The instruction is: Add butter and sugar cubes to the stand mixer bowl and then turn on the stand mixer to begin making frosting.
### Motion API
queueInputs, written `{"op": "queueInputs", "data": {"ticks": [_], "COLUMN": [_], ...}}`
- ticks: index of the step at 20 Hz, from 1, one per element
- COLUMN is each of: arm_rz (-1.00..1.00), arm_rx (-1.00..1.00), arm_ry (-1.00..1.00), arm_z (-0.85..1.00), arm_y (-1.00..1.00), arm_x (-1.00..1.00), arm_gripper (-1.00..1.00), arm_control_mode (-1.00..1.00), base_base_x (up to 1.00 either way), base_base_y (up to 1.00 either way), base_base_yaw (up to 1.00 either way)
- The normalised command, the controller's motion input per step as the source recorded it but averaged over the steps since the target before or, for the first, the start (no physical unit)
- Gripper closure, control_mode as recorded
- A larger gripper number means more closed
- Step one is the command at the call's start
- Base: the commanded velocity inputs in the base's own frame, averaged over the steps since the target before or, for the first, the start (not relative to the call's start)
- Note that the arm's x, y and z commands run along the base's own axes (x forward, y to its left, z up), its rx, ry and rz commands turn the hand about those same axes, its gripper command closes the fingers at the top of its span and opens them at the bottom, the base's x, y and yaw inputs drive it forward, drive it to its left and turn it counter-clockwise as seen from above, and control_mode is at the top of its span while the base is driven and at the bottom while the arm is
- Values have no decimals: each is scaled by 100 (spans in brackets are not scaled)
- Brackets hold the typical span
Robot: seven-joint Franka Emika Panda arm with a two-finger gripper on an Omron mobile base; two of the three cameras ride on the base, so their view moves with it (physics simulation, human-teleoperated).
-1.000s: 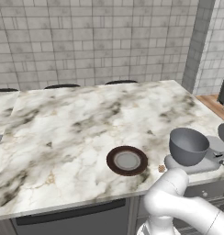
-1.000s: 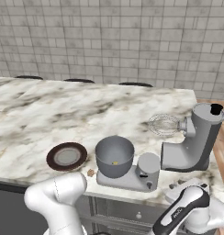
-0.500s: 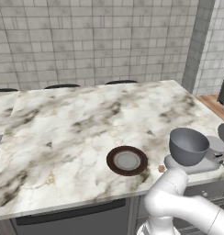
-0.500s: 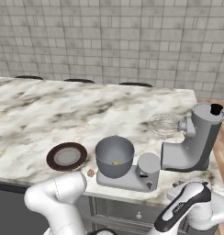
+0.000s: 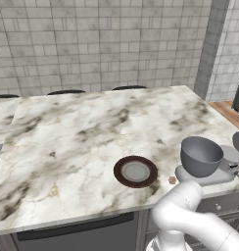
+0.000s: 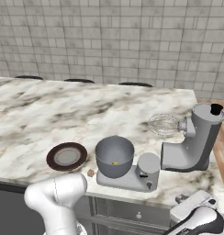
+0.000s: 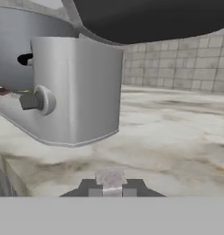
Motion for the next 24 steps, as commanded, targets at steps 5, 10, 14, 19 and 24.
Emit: {"op": "queueInputs", "data": {"ticks": [5, 10, 14, 19, 24], "arm_rz": [0, 0, 0, 0, 0], "arm_rx": [0, 0, -4, -11, -16], "arm_ry": [-15, -14, -12, -6, 0], "arm_z": [44, 52, 64, 74, 73], "arm_y": [16, 26, 57, 86, 99], "arm_x": [-52, -55, -51, -34, -10], "arm_gripper": [100, 100, 100, 100, 100], "arm_control_mode": [-100, -100, -100, -100, -100], "base_base_x": [0, 0, 0, 0, 0], "base_base_y": [0, 0, 0, 0, 0], "base_base_yaw": [0, 0, 0, 0, 0]}}
